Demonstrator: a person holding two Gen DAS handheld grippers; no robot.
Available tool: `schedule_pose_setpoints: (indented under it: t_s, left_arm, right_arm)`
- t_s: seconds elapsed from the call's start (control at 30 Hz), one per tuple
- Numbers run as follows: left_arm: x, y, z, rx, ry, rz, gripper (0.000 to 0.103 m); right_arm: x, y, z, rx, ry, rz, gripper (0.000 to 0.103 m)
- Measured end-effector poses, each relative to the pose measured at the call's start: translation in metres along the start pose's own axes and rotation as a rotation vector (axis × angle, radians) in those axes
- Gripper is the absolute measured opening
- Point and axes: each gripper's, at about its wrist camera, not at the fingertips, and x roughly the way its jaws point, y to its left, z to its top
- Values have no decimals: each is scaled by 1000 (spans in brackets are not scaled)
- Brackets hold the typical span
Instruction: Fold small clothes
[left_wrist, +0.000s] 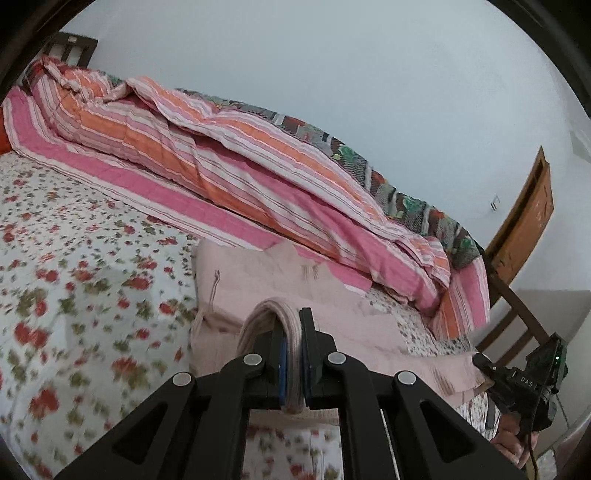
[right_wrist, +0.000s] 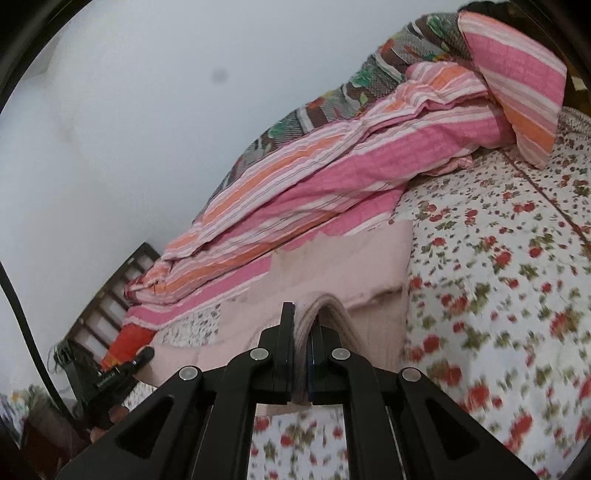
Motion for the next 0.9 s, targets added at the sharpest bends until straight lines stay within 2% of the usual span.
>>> schedule_pose_setpoints:
  t_s: [0.17,0.23,0.4,0.63,0.67,0.7,0.73,0.77,0.83,0.9]
  left_arm:
    - [43,13,16,-44,31,14,7]
    - [62,20,24,-57,49,-1,7]
    - [109,38,47,-100,84,18,7]
    - [160,50,68,-73,131,38,8]
    - [165,54,69,-84,141,30,11]
    - [167,56,70,-94,145,32,27]
    - [166,61,70,-110,135,40,34]
    - [163,64,70,-118,114,43,46]
    - [161,67,71,-110,109,55,50]
    - [159,67,71,-105,112,57,50]
  right_arm:
    - [43,-15,29,66,33,11,5]
    - [63,-20,40,77,52,1,5]
    - [109,-30,65,84,109,-27,5]
    - [185,-52,94,101,191,-96,5]
    - [191,-55,94,101,199,-101,8]
    - [198,-58,94,100,209,-98,11]
    - [203,-61,93,97,222,-99,17]
    - [205,-62,91,95,226,-96,29]
    - [204,-62,89,82,224,-76,36]
    - [203,-56,90,63,227,-82,36]
